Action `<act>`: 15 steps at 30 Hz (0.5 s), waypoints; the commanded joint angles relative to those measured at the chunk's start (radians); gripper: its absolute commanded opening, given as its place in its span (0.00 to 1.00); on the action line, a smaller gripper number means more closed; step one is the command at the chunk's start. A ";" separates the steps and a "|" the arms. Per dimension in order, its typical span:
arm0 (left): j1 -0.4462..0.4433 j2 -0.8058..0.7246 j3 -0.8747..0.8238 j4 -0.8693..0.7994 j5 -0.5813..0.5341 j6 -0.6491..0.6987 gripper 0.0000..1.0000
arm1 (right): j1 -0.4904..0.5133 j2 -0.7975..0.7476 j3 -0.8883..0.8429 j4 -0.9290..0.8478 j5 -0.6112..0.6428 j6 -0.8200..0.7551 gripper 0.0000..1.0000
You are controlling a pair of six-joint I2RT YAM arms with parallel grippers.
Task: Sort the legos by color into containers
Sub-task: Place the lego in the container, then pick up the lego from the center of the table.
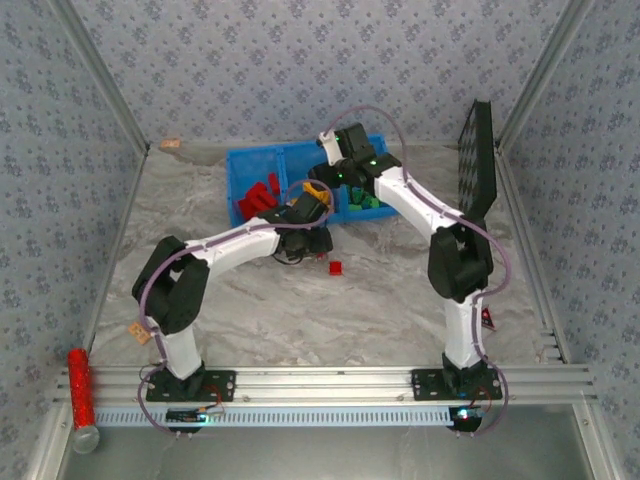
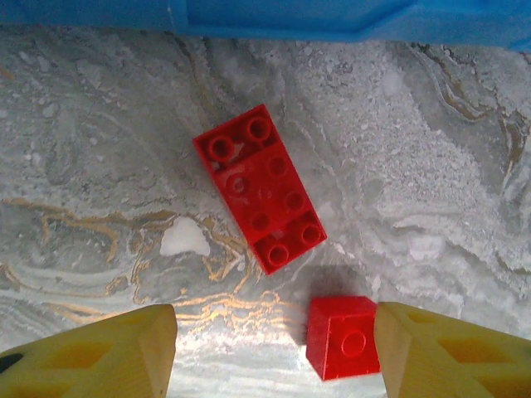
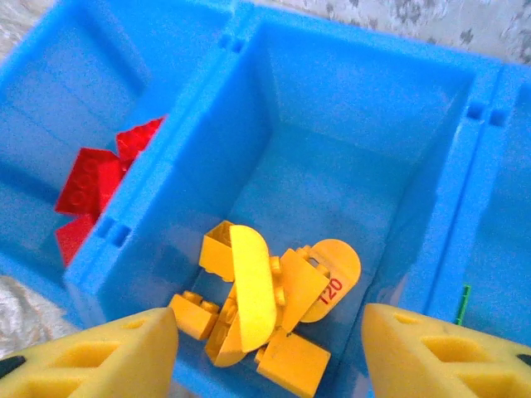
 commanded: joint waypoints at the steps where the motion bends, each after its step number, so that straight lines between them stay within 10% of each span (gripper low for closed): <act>1: -0.004 0.048 0.058 0.007 -0.027 -0.020 0.65 | -0.006 -0.085 -0.051 0.008 -0.024 0.014 0.63; 15: 0.013 0.208 0.168 -0.098 -0.050 -0.026 0.66 | -0.076 -0.355 -0.377 0.031 -0.010 0.056 0.66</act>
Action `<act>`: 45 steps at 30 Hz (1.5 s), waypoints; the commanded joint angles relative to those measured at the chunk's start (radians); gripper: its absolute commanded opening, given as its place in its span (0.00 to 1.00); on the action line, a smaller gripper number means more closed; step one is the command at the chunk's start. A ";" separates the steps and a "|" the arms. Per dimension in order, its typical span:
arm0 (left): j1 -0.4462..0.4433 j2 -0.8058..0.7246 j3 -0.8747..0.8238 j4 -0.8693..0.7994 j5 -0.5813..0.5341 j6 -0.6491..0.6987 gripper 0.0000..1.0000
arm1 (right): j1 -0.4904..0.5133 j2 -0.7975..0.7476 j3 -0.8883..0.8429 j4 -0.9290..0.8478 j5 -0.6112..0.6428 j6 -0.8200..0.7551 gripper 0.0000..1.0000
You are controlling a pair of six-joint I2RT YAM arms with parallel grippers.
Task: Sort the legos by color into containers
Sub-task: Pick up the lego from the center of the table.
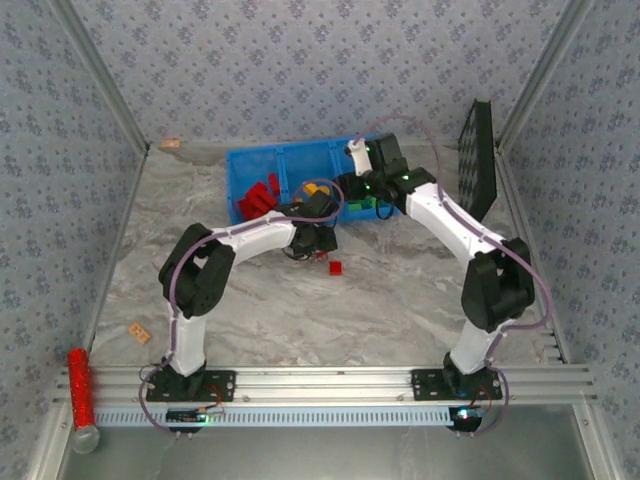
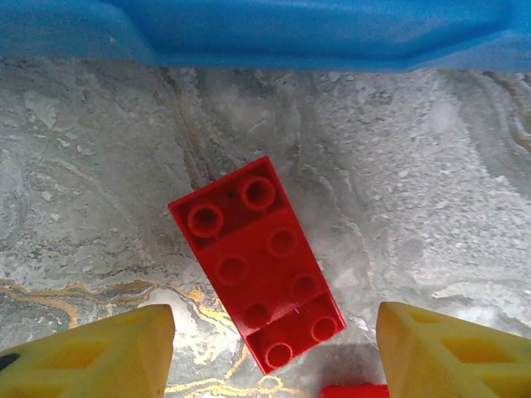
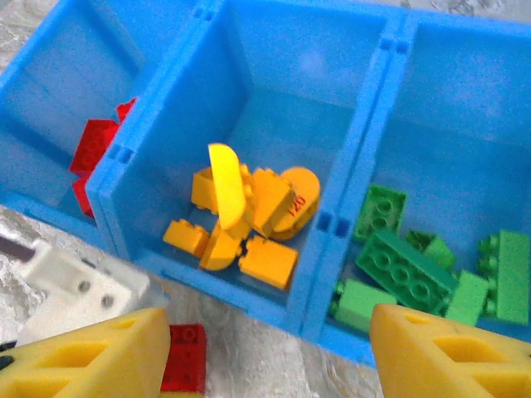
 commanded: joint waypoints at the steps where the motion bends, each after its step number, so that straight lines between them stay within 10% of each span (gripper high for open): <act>1: 0.007 0.039 0.044 -0.059 -0.021 -0.015 0.66 | -0.018 -0.077 -0.082 0.017 0.000 0.032 0.66; 14: 0.017 0.165 0.145 -0.122 -0.022 -0.021 0.61 | -0.066 -0.179 -0.300 0.042 -0.035 0.101 0.66; 24: 0.038 0.170 0.115 -0.132 -0.009 0.083 0.38 | -0.055 -0.287 -0.464 0.010 -0.013 0.181 0.67; 45: 0.050 -0.306 -0.148 -0.161 -0.061 0.276 0.20 | 0.111 -0.393 -0.610 -0.081 0.130 0.412 0.67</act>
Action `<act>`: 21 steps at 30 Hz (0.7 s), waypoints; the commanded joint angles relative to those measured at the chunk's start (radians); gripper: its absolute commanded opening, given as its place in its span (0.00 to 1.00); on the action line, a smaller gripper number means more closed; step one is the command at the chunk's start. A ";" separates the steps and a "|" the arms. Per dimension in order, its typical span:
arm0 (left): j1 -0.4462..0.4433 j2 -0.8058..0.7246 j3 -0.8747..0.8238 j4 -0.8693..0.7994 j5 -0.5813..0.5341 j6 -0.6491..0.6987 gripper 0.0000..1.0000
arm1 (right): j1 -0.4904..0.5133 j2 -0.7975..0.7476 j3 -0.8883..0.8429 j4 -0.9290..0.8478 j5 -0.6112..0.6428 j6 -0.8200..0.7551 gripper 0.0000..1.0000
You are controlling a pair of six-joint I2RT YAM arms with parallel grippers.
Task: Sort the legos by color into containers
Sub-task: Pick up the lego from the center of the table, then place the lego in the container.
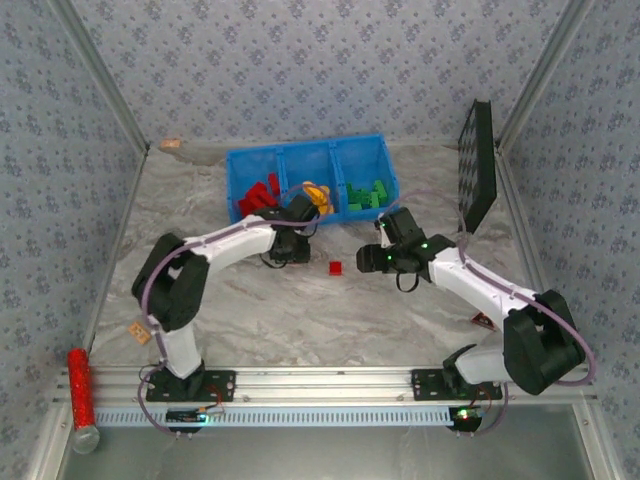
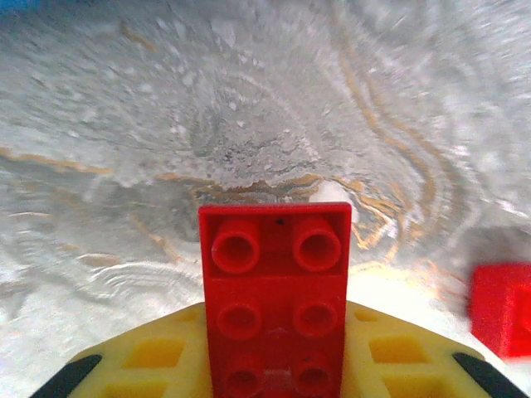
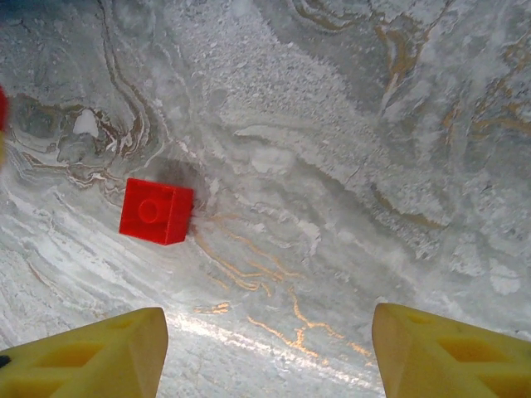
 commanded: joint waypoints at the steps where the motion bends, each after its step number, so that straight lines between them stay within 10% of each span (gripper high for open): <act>1: 0.011 -0.117 0.001 -0.058 -0.042 0.054 0.20 | 0.037 -0.011 0.031 -0.050 0.064 0.060 0.67; 21: 0.296 -0.201 0.165 -0.011 -0.049 0.186 0.19 | 0.252 0.052 0.038 -0.007 0.139 0.255 0.72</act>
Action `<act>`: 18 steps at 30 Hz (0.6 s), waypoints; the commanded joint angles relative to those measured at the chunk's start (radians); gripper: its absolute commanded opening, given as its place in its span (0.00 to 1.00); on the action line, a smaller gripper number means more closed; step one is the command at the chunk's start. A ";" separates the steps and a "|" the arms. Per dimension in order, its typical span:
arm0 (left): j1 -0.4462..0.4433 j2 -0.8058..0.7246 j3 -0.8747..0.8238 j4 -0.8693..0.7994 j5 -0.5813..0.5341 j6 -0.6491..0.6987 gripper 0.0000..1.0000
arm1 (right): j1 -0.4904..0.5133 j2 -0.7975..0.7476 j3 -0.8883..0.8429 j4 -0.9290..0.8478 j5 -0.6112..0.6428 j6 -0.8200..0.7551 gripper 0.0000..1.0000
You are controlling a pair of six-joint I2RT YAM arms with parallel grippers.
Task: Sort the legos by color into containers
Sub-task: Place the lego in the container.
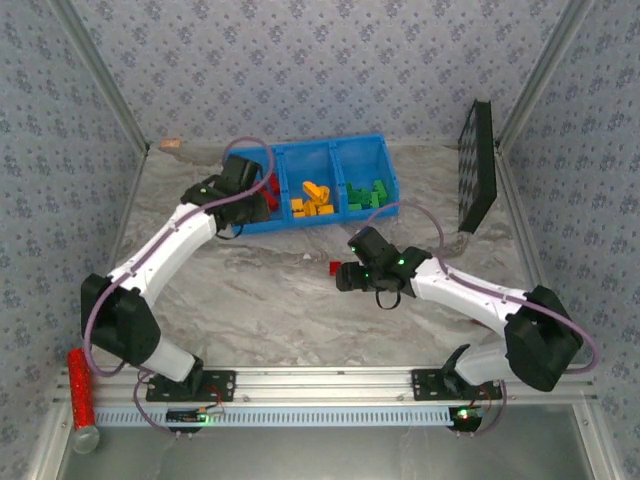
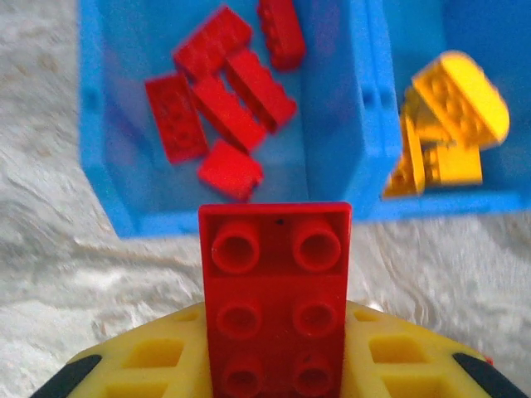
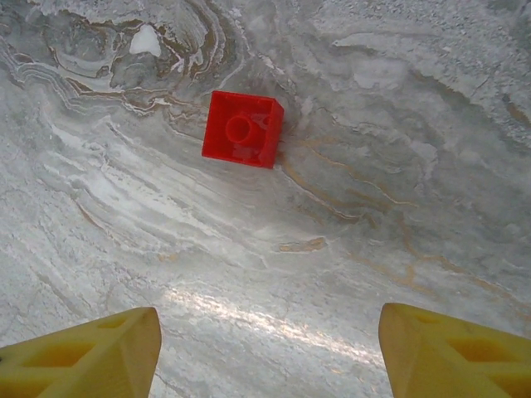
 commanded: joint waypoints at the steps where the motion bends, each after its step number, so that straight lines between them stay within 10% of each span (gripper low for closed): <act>1: 0.044 0.073 0.080 0.049 0.008 0.046 0.19 | 0.001 0.038 0.031 0.032 0.039 0.044 0.72; 18: 0.116 0.536 0.386 0.038 0.097 0.070 0.20 | -0.029 0.350 0.248 0.050 0.015 -0.056 0.74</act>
